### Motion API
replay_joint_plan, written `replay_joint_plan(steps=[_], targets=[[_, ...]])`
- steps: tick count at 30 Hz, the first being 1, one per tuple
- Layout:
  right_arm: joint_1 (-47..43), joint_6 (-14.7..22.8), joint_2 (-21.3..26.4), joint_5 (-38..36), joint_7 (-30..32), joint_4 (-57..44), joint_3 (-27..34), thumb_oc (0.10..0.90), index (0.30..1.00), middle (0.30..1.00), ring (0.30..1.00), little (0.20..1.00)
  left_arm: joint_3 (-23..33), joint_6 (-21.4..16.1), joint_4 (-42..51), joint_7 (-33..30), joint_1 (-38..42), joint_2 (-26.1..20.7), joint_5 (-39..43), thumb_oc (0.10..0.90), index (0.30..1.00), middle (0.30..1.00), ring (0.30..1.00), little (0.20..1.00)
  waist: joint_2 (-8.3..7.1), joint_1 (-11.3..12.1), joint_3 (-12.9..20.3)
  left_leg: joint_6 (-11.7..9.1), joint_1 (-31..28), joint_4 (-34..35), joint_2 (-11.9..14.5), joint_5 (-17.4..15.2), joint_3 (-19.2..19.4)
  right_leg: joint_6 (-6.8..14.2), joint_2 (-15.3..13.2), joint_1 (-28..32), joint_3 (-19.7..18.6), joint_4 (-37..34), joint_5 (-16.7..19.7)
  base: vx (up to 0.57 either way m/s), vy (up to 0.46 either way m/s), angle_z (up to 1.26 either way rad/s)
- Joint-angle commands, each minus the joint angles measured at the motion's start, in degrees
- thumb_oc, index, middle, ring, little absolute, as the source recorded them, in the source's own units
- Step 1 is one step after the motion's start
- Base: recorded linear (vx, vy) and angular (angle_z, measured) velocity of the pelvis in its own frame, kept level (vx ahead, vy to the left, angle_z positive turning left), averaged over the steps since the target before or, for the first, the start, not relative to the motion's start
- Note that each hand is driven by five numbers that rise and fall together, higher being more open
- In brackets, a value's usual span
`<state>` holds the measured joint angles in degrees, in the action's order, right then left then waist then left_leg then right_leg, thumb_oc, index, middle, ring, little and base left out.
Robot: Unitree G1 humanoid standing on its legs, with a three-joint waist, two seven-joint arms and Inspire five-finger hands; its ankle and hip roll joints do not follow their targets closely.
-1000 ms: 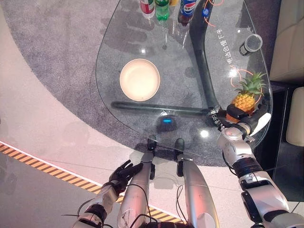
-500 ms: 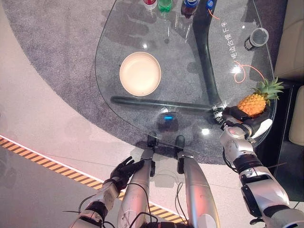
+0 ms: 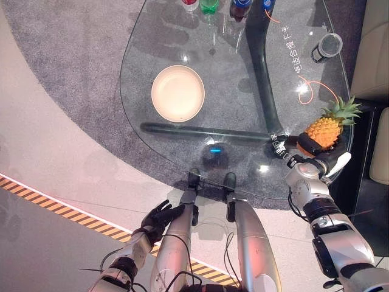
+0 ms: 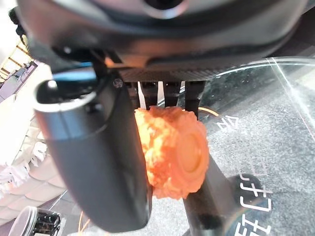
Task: Pick up the fruit to the plate
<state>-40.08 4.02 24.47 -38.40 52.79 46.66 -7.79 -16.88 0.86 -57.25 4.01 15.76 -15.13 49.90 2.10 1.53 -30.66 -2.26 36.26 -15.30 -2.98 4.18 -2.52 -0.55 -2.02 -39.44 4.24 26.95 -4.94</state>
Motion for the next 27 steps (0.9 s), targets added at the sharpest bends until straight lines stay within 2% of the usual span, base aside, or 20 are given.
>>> replay_joint_plan(steps=[1,10,14,20,27], targets=[[-2.82,1.82,2.48,0.17,-4.11,-2.33,-0.71,0.100,0.300,0.300,0.300,0.200,-2.50,1.74,-0.82,-0.51,-5.13,0.96,-0.31,0.800,0.900,0.900,0.900,0.900,0.40,1.33,0.87,1.67,2.53,-8.25,-2.56,-6.02,0.01,2.06,0.39,0.95,-0.67,-5.10,4.42,0.00,0.000,0.00],[-2.90,1.81,2.68,-0.79,-5.24,-0.81,-0.73,0.100,0.300,0.300,0.300,0.200,-2.16,0.92,-1.63,0.31,-4.93,0.83,-0.43,0.800,0.900,0.900,0.900,0.900,0.32,1.52,0.87,1.75,2.07,-8.04,-2.79,-5.73,-0.28,1.99,0.35,1.60,-0.52,-5.48,4.62,0.00,0.000,0.00],[-2.29,3.95,2.57,-1.11,-8.28,-2.09,-1.02,0.100,0.300,0.300,0.300,0.200,-1.81,-1.03,-1.51,-0.47,-5.41,0.91,0.72,0.800,0.900,0.900,0.900,0.900,0.26,1.54,0.87,1.75,0.84,-7.90,-2.80,-6.16,-0.49,1.92,0.49,2.82,-0.53,-5.69,4.25,0.00,0.000,0.00],[-0.12,6.55,1.54,-0.16,-10.82,-8.40,-0.86,0.100,0.300,0.300,0.300,0.200,0.04,-3.14,-0.16,-2.31,-5.88,0.64,2.20,0.800,0.900,0.900,0.900,0.900,-0.02,1.21,0.87,1.75,-1.02,-6.97,-2.83,-5.79,-0.63,1.82,0.68,4.71,-0.66,-6.60,4.37,0.00,0.000,0.00],[5.00,7.40,0.40,5.92,-11.84,-20.44,-1.13,0.100,0.300,0.300,0.300,0.200,5.49,-6.89,1.64,-4.23,-7.01,-0.43,5.18,0.800,0.900,0.900,0.900,0.900,-0.65,0.28,0.87,1.54,-6.46,-5.47,-2.76,-5.99,-1.07,1.42,1.07,10.66,-1.03,-8.29,3.47,-0.01,0.009,0.00]])
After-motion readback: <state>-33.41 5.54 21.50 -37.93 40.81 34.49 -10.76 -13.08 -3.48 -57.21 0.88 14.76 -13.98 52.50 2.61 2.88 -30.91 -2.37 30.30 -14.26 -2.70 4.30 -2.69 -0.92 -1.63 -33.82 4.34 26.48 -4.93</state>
